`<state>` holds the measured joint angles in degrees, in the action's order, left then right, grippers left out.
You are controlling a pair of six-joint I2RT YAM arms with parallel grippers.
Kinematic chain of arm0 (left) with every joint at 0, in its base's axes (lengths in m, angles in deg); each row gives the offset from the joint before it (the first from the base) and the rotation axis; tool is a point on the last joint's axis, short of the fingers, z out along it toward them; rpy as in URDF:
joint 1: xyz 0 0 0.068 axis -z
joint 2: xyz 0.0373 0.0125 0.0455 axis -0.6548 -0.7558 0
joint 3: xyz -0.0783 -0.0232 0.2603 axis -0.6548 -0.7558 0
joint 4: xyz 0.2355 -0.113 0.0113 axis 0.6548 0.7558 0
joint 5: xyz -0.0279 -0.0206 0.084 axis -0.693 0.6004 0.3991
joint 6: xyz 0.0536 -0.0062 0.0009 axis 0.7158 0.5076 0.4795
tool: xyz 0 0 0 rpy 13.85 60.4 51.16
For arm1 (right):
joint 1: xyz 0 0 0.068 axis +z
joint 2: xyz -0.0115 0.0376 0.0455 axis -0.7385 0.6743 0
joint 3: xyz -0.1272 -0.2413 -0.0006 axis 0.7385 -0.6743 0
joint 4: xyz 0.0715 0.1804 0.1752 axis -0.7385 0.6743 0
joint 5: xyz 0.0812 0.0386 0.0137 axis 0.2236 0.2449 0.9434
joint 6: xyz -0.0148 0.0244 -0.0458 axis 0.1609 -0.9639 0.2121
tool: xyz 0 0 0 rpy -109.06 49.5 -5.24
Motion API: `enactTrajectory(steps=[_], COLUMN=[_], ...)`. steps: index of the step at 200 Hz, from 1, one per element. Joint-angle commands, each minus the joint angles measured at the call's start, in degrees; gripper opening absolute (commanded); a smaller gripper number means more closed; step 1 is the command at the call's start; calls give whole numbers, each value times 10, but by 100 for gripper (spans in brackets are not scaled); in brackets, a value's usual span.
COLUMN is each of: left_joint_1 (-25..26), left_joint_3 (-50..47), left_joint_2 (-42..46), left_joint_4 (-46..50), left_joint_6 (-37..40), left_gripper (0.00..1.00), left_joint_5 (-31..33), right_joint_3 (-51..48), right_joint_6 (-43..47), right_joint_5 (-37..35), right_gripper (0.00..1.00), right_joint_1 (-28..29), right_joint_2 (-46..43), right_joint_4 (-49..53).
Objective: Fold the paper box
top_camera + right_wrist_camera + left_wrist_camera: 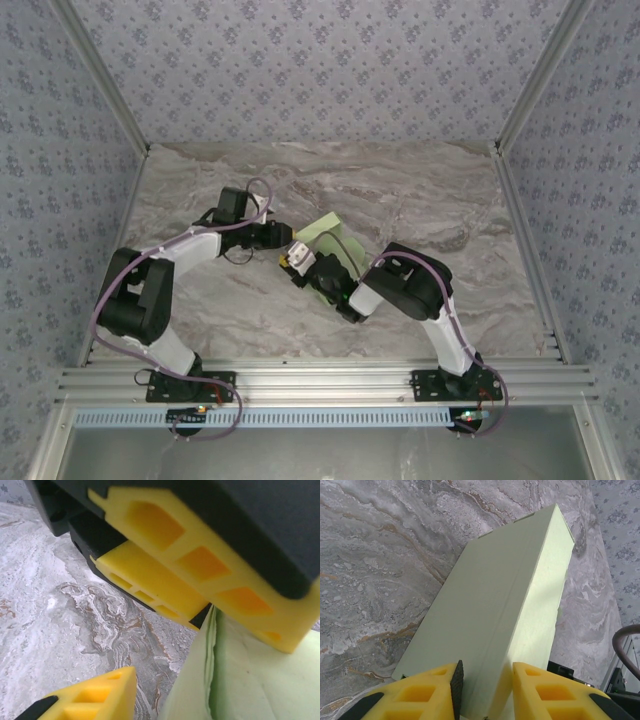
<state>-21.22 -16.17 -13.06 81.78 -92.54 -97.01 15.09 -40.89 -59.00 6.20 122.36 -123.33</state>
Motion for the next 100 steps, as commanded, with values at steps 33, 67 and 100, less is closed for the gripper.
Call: enactTrajectory(steps=[33,67,100], left_joint_1=[23,26,27], left_joint_3=[-38,-41,-45], left_joint_2=[-20,-19,-18], left_joint_4=[73,61,54], left_joint_6=[-14,-23,-24], left_gripper=[32,32,32], left_joint_5=[17,18,18], right_joint_3=[74,86,69], right_joint_6=[104,118,111], right_joint_5=[-81,-106,-103], right_gripper=[29,17,7], right_joint_1=[28,32,30], right_joint_2=[3,20,16], right_joint_4=[-47,-38,-34])
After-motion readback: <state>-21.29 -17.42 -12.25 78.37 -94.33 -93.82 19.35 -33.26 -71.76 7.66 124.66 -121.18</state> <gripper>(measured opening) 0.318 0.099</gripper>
